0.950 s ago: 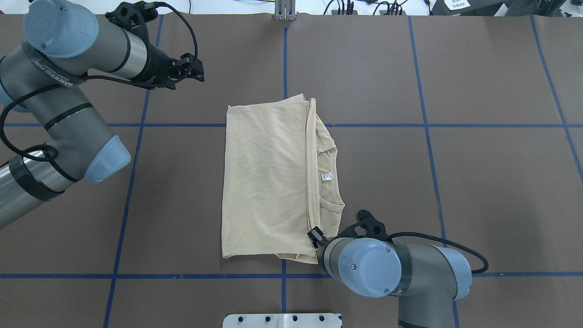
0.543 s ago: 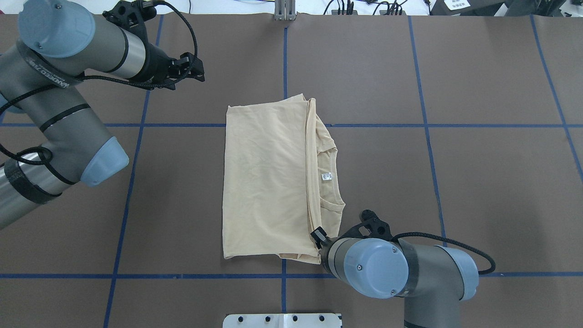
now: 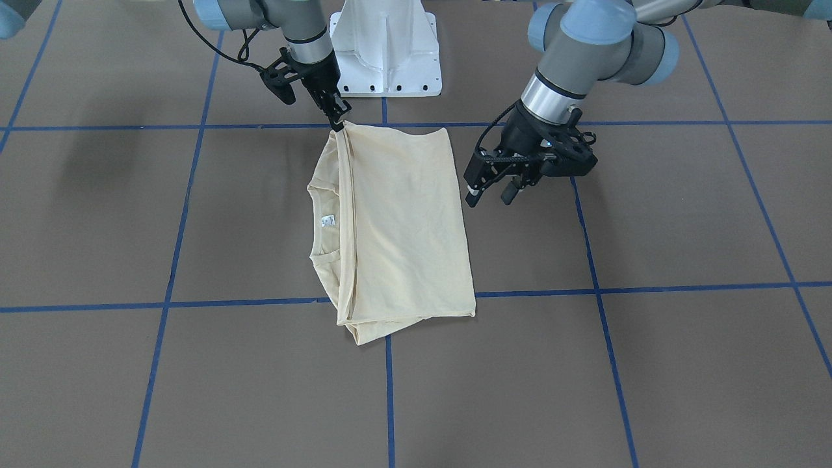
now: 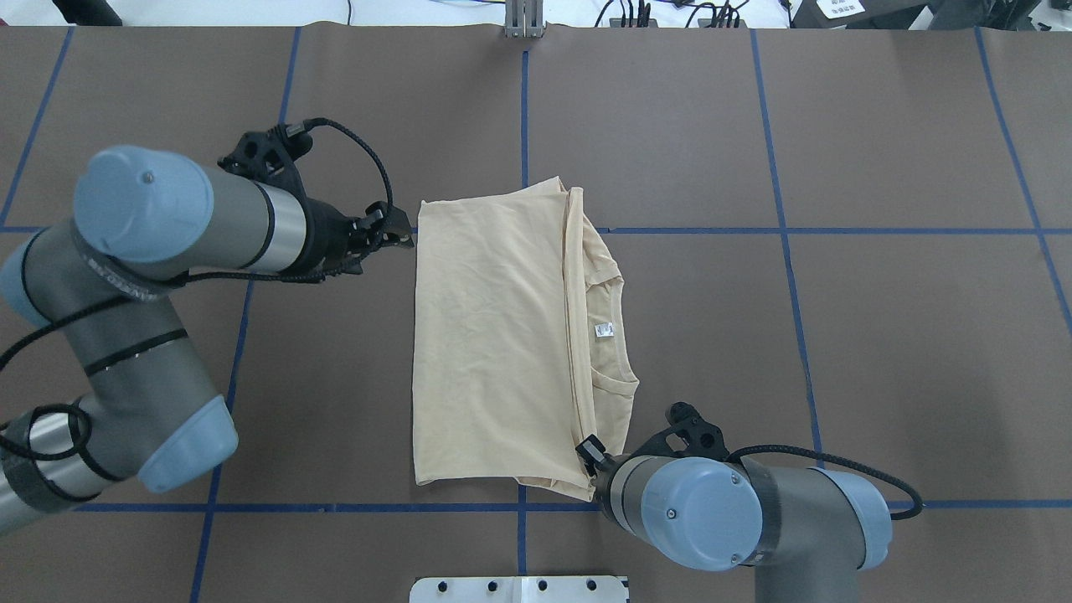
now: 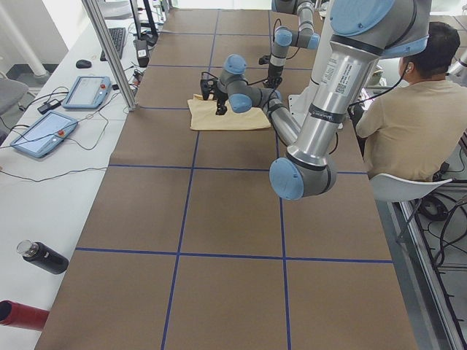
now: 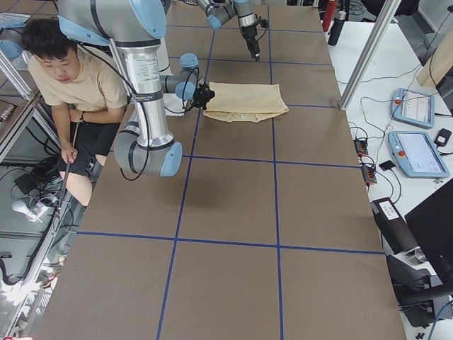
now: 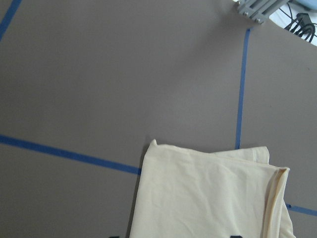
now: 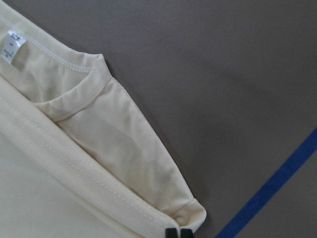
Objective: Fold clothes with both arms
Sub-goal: 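Lower the left gripper to the shirt corner nearest the robot and grasp both near corners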
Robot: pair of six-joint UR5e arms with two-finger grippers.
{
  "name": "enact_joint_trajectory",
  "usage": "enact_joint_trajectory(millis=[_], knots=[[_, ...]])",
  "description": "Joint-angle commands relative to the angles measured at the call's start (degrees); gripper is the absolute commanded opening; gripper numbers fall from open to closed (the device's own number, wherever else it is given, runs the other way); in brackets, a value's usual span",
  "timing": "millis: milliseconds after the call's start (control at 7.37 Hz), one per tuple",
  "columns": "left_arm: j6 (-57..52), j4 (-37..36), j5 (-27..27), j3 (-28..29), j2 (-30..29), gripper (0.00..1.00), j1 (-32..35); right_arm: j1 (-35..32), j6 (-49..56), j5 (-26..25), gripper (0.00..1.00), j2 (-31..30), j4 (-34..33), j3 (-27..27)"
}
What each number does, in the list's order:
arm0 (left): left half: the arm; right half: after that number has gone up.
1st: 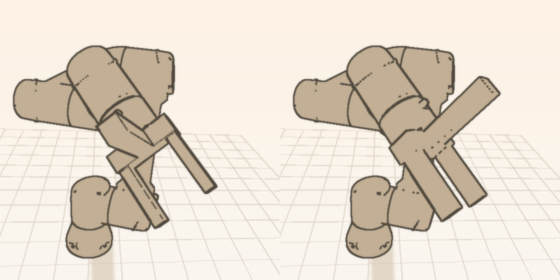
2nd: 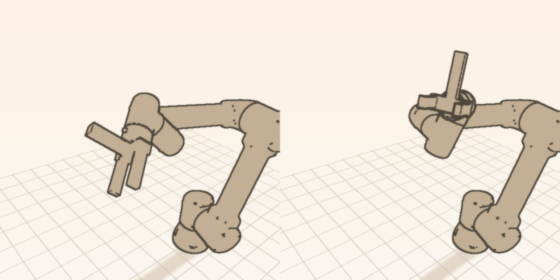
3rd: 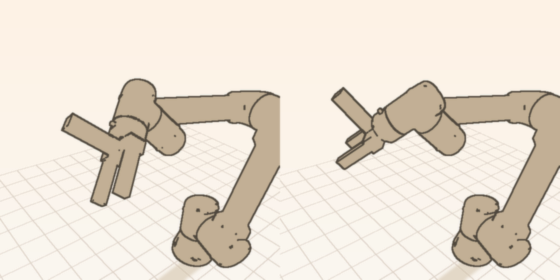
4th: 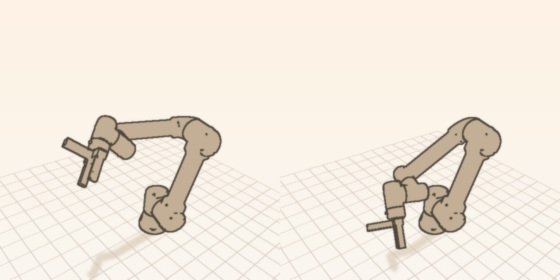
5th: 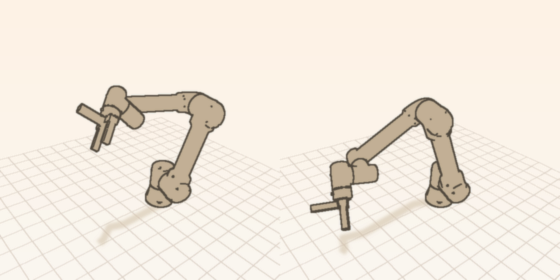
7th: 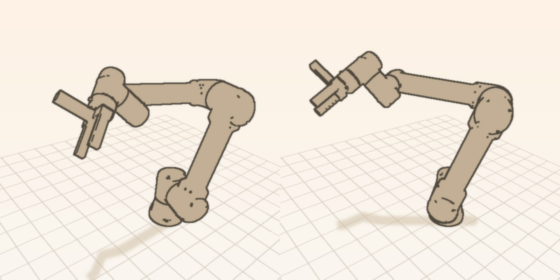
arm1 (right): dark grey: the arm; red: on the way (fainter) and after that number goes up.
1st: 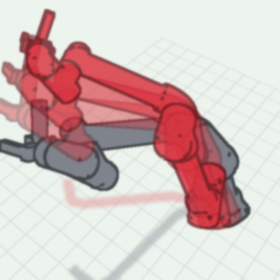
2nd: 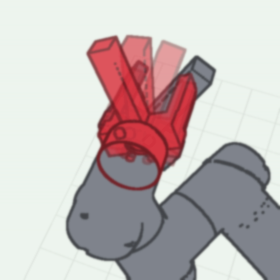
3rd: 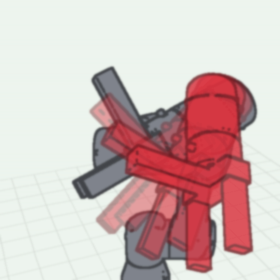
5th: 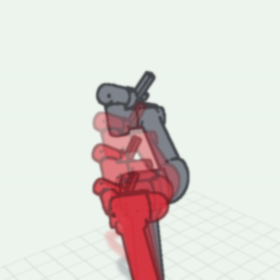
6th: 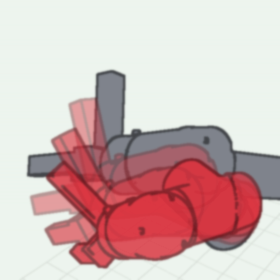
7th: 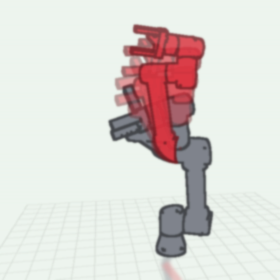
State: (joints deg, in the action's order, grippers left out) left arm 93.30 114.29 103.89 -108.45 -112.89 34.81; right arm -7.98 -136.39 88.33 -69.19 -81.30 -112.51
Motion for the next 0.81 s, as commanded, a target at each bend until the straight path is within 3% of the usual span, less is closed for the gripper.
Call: enact_joint_trajectory(millis=[0,271,679], knots=[[11.85,-0.04,-5.77,-2.2,4.15,0.79,-10.23,0.24,-0.1,-0.09,0.0,-0.24,0.0,0.01],[19.07,-0.12,-7.47,-3.78,5.93,0.77,-16.85,0.15,-0.1,-0.09,0.0,-0.33,0.0,-0.08],[22.18,-0.12,-7.47,-3.43,5.93,0.66,-20.82,0.07,-0.1,0.0,0.0,-1.12,0.0,-1.75]])
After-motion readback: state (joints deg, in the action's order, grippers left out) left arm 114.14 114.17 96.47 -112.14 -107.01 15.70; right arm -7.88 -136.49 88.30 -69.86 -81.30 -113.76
